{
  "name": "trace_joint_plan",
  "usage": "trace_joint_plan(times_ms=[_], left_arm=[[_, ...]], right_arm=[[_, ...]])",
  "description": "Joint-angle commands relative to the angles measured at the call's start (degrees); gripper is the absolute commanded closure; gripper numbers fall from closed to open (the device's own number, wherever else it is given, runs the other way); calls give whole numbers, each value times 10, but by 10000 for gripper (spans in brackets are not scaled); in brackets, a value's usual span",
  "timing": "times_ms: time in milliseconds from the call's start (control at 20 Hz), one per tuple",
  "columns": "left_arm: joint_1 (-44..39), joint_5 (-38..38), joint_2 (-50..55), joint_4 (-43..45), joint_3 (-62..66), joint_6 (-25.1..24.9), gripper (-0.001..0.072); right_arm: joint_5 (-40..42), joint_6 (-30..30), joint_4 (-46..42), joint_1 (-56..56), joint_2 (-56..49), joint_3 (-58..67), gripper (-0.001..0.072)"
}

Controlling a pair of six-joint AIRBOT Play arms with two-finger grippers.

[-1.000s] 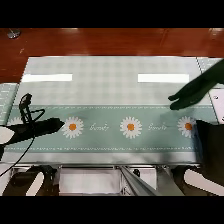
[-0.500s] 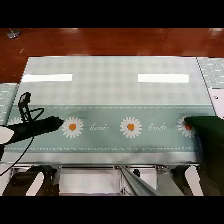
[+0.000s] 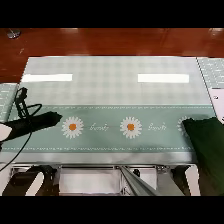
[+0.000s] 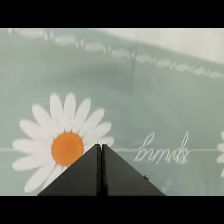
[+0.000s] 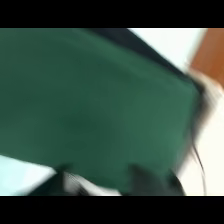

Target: Fold the shirts.

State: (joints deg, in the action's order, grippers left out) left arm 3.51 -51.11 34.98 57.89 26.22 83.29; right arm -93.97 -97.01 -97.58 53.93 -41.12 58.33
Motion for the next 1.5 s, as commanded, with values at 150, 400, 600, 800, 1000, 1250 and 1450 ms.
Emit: trace_joint_plan(times_ms=[150, 400, 600, 800, 1000, 1250, 1450], left_arm=[[-12, -92, 194, 2, 349, -42, 674], [-101, -148, 332, 163, 545, 2, 674], [-95, -156, 342, 236, 420, 62, 673], [-88, -134, 342, 245, 373, 60, 673], [-85, -134, 343, 246, 385, 60, 673], [-85, -135, 344, 246, 385, 60, 673], [-85, -134, 344, 246, 385, 60, 672]], right_arm=[[87, 55, 236, -290, -241, 311, 687], [195, 52, 113, -610, -365, 320, 687], [200, -63, 42, -654, -432, 220, 687], [225, -71, 7, -644, -432, 156, 687], [205, -71, -20, -644, -425, 156, 687], [205, -71, -20, -644, -425, 156, 687], [205, -71, -20, -644, -425, 156, 687]])
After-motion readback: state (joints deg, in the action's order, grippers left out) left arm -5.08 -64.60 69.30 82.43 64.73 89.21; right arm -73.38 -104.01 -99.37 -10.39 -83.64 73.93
